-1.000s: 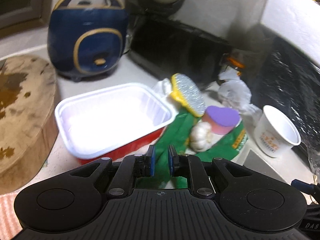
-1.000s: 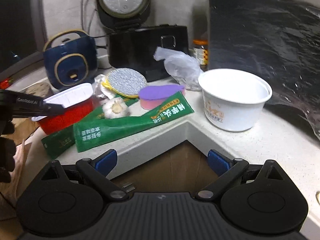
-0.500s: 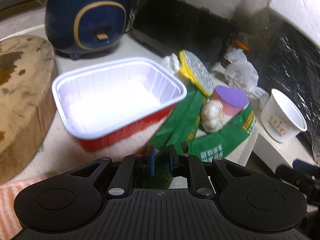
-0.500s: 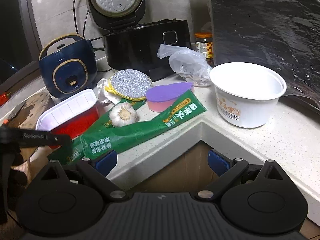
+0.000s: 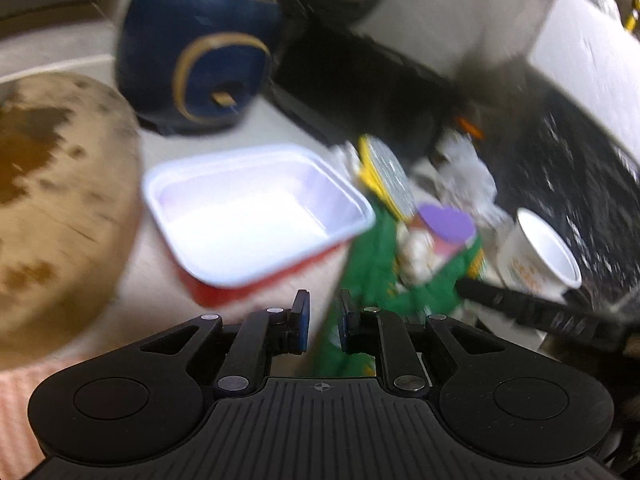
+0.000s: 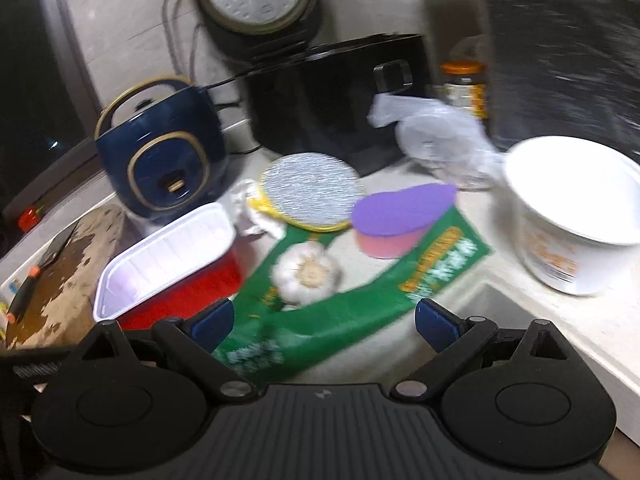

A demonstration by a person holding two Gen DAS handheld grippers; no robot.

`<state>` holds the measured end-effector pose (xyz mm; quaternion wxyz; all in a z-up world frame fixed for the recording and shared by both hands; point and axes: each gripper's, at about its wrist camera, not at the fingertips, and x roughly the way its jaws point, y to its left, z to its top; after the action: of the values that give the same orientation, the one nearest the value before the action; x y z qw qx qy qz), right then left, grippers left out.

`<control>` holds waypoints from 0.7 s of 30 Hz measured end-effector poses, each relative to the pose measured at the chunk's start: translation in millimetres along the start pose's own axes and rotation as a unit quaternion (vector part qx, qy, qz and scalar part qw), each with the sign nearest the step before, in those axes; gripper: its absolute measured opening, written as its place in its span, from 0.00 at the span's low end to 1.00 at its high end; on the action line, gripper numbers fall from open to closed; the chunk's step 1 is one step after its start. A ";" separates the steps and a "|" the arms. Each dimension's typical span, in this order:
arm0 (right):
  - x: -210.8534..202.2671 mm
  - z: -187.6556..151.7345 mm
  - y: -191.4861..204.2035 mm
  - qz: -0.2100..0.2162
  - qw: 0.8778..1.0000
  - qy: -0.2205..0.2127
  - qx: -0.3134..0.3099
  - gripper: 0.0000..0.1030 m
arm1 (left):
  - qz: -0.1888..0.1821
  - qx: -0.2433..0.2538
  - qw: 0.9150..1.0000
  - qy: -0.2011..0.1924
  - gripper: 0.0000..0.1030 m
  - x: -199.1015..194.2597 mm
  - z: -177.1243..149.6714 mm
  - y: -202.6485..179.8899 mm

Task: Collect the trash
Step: 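Move both tools toward the red foil tray and garlic bulb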

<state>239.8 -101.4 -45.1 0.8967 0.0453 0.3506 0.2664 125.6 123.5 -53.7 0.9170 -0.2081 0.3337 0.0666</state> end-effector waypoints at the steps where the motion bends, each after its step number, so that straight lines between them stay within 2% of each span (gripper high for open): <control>1: 4.9 0.4 5.4 0.005 1.000 0.004 -0.005 0.95 | 0.005 -0.003 1.000 -0.009 0.16 -5.4 3.5 3.3; 8: 34.0 -6.2 32.4 0.046 0.998 0.041 -0.032 0.95 | 0.040 -0.031 0.997 -0.062 0.16 -29.4 17.4 20.5; 12: 48.7 -14.2 32.4 0.059 0.995 0.074 -0.010 0.95 | 0.062 -0.035 0.995 -0.070 0.16 -31.9 17.4 25.5; 21: 51.2 -19.4 34.4 0.062 0.994 0.086 -0.028 0.98 | 0.093 -0.042 0.990 -0.093 0.16 -33.4 26.7 38.5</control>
<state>243.2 -48.0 -81.4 0.8459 0.0189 0.4154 0.3339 105.5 170.2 -26.9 0.9242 -0.2076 0.2622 0.1846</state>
